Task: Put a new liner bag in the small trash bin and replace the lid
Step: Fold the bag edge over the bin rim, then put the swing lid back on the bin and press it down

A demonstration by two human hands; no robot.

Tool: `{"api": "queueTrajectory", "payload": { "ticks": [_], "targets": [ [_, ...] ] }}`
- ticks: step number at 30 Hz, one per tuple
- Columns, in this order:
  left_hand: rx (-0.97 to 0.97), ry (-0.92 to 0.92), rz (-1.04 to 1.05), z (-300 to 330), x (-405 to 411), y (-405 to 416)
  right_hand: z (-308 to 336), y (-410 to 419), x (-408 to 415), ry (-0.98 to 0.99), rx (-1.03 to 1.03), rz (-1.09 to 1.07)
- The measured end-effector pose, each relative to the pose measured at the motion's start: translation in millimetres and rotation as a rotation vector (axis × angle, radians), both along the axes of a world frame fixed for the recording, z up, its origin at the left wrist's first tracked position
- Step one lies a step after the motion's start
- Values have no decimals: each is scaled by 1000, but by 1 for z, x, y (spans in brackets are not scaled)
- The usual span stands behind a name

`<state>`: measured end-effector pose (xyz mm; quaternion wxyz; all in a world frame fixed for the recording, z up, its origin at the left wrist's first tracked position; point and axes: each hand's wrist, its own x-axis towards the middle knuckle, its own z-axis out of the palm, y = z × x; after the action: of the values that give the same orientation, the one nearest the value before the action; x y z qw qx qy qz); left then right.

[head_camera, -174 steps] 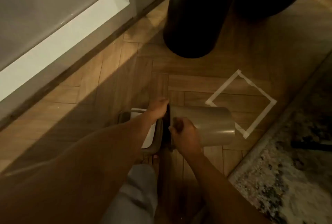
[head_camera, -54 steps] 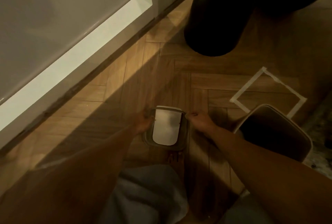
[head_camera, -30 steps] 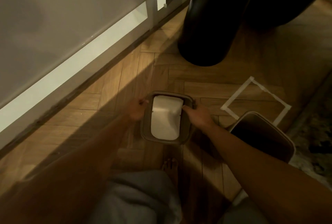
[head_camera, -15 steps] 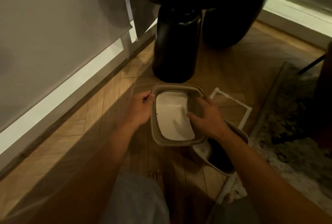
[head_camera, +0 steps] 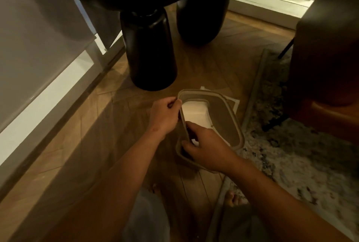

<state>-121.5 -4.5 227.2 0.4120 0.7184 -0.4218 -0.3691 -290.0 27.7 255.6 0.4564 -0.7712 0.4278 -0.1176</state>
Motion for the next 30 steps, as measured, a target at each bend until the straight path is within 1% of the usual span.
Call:
{"api": "queueTrajectory", "payload": {
  "ticks": [2,4,7,9,11,15,18,20,22,25,26,28,30],
  "targets": [
    [11,-22,-2,-3,-11,-8,-3,-3,-12,12,-49,-68],
    [16,-95,-5,-5,-18,-16,-4,-11,-22,16,-48,-150],
    [-5,-176,2,-8,-23,-23,-3,-26,-32,-68,8,-210],
    [-31,-182,-2,-13,-26,-28,-3,-35,-39,-117,2,-240],
    [-35,-153,-11,-18,-27,-32,-5,-43,-46,-166,10,-307],
    [34,-90,-38,-29,-25,-35,-11,-61,-54,-273,82,-475],
    [87,-83,-87,-36,-26,-38,-16,-71,-60,-391,172,-601],
    [172,-54,-132,-41,-30,-39,-16,-74,-64,-463,240,-682],
    [281,22,-183,-44,-33,-38,-15,-77,-66,-543,297,-737],
    [400,12,-309,-44,-33,-35,-12,-81,-68,-735,444,-819],
    [431,30,-323,-43,-32,-34,-10,-82,-68,-804,501,-854],
    [501,133,-301,-43,-31,-33,-8,-84,-70,-922,596,-923],
    [535,302,-272,-45,-32,-32,-9,-86,-73,-992,657,-995]
  ]
}}
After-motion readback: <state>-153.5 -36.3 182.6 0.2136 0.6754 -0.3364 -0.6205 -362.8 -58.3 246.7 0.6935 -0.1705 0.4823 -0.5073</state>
